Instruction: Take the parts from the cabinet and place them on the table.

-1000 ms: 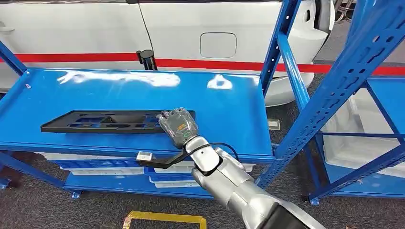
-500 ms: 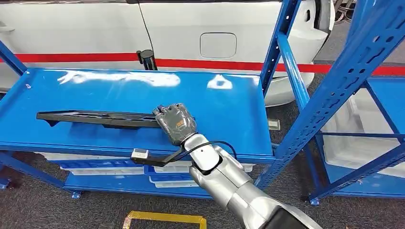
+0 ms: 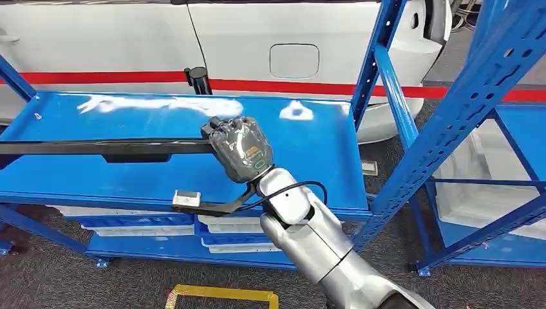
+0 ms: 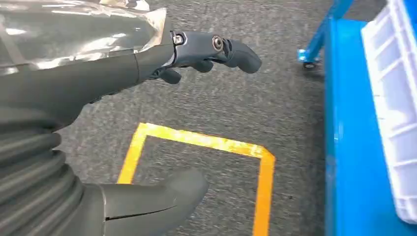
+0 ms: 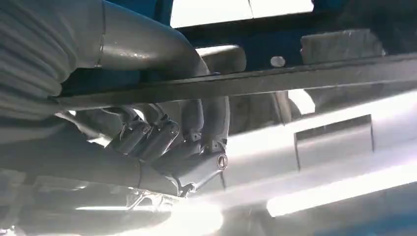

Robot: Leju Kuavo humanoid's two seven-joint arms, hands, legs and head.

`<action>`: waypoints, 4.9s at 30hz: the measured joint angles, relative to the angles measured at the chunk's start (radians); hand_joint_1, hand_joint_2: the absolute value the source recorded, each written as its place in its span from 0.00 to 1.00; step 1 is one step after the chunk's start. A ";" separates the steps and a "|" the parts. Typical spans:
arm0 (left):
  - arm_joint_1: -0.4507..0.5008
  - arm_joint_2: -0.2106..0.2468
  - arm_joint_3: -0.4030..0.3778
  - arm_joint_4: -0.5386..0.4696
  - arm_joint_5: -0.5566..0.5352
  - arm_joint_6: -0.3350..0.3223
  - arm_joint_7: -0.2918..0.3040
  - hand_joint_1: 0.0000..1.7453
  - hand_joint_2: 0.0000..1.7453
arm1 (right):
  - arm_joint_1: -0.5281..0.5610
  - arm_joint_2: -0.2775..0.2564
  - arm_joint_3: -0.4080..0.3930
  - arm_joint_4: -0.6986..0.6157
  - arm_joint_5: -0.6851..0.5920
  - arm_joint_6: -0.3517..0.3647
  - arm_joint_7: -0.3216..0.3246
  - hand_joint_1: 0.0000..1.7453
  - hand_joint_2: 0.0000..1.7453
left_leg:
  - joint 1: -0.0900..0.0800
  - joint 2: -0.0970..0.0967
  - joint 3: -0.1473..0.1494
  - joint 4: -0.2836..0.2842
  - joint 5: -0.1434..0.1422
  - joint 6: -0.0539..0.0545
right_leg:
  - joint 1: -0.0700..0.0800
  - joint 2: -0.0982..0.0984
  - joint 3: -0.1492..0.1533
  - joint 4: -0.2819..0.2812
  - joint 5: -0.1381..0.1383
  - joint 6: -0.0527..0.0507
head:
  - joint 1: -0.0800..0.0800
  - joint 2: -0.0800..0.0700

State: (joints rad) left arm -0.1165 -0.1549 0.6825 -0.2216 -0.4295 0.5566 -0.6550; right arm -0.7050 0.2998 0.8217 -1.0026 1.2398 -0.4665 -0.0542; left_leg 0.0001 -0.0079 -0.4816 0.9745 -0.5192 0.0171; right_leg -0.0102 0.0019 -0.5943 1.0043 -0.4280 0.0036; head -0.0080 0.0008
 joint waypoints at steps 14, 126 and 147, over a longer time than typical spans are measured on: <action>0.000 0.012 -0.002 0.002 -0.057 -0.027 0.149 0.00 1.00 | 0.008 -0.080 -0.042 -0.279 0.037 0.032 0.019 1.00 1.00 | 0.000 0.000 0.000 0.000 0.000 0.000 | 0.000 0.000 0.000 0.000 0.000 0.000 | 0.000 0.000; 0.001 0.015 0.042 0.001 -0.026 -0.029 0.211 0.00 1.00 | 0.021 -0.035 -0.038 -0.089 -0.015 -0.050 -0.018 1.00 1.00 | 0.013 0.010 -0.202 0.072 0.078 -0.021 | -0.009 -0.009 0.089 -0.036 -0.056 -0.030 | -0.005 0.000; -0.004 0.018 0.042 0.001 -0.043 -0.042 0.213 0.00 1.00 | 0.043 -0.059 -0.040 -0.086 -0.013 -0.057 -0.009 1.00 1.00 | 0.003 0.009 -0.167 0.026 0.128 0.030 | 0.003 -0.005 -0.066 0.260 -0.134 0.022 | 0.003 0.000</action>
State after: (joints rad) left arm -0.1207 -0.1366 0.7248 -0.2205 -0.4730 0.5146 -0.4421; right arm -0.6620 0.2407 0.7813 -1.0883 1.2264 -0.5238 -0.0633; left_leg 0.0035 0.0010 -0.6487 1.0001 -0.3914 0.0474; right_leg -0.0074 -0.0032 -0.6603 1.2639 -0.5616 0.0255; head -0.0050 0.0008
